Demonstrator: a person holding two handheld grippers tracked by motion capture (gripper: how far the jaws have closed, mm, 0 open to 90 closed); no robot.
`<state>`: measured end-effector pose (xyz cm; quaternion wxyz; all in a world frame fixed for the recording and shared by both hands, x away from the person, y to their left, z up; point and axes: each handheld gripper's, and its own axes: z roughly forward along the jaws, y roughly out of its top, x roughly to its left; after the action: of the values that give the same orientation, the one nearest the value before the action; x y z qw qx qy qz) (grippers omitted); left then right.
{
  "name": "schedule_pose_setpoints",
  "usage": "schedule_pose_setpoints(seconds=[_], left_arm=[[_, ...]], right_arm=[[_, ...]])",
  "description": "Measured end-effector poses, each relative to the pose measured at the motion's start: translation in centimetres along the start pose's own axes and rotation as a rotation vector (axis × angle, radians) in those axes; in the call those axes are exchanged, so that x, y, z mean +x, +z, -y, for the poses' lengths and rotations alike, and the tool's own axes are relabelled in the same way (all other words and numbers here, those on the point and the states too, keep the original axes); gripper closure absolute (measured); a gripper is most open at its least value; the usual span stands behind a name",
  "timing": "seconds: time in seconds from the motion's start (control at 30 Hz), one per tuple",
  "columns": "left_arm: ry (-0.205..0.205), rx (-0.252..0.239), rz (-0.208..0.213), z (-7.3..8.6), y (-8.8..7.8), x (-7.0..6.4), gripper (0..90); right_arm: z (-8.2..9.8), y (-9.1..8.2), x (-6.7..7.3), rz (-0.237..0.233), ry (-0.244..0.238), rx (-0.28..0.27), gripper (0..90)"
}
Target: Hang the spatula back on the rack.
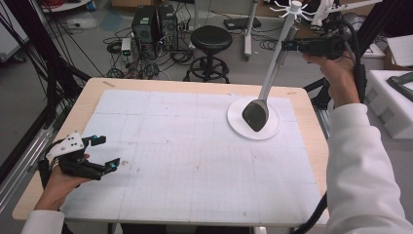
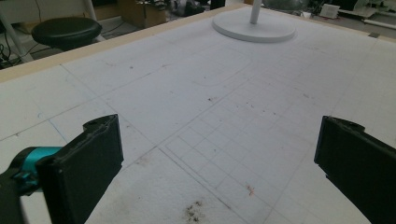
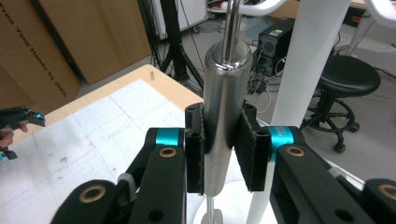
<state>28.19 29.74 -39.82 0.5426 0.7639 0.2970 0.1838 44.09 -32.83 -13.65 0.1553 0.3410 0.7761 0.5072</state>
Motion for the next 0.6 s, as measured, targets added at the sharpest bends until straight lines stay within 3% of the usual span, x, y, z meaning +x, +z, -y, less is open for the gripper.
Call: schedule_pose_setpoints(seconds=[0.27,0.6], left_arm=[[-0.001,0.002,0.0,0.0,0.1,0.1,1.7],[-0.001,0.009,0.001,0.2,0.2,0.2,1.7]], right_arm=[[-0.1,0.7,-0.4,-0.016,0.006,0.0,75.0],[0.2,1.4,-0.5,0.01,-0.01,-0.013,73.6]])
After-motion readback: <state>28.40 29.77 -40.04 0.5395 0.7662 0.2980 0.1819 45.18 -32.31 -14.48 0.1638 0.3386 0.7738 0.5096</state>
